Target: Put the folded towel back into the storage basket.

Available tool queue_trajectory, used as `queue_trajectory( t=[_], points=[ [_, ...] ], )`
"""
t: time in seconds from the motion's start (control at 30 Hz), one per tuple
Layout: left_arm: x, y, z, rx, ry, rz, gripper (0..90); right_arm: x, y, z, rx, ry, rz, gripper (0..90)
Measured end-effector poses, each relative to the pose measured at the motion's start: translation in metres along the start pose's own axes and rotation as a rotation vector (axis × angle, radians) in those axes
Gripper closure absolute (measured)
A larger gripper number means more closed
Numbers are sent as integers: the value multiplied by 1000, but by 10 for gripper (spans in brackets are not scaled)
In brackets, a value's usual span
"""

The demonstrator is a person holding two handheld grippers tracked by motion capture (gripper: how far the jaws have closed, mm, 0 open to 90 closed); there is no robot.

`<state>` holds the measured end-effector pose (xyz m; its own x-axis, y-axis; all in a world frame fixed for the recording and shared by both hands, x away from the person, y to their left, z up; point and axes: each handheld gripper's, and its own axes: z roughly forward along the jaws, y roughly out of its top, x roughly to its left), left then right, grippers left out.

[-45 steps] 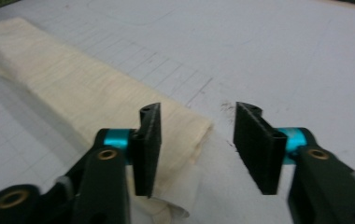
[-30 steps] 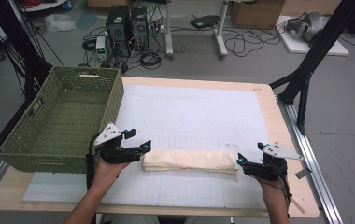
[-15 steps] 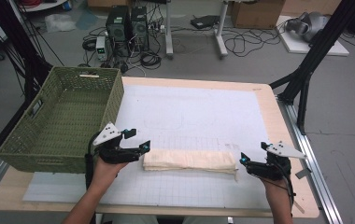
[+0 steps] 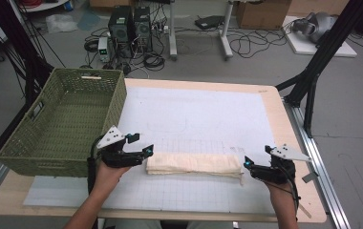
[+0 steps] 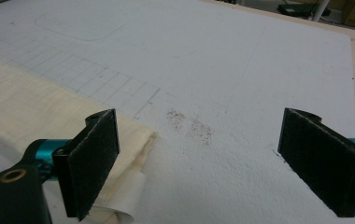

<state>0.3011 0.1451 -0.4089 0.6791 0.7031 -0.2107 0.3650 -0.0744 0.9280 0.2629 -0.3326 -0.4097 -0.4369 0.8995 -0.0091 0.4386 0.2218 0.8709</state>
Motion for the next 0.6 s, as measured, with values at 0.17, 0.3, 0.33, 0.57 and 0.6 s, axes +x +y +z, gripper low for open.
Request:
queue_trajectory(
  t=[0.17, 0.3, 0.33, 0.57, 0.6],
  points=[
    [1, -5, 5, 41, 9, -11, 253, -1, -3, 1, 7, 3, 4, 120],
    [1, -9, 11, 95, 21, -35, 263, 0, -3, 3, 15, 7, -6, 120],
    [1, -9, 12, 104, 29, -32, 265, 1, -3, 3, 16, 9, -12, 120],
    [1, -18, 21, 188, 59, -52, 286, 4, -4, 7, 33, 20, -27, 120],
    [1, -20, 23, 206, 58, -53, 288, 4, -5, 7, 35, 24, -31, 120]
  ],
)
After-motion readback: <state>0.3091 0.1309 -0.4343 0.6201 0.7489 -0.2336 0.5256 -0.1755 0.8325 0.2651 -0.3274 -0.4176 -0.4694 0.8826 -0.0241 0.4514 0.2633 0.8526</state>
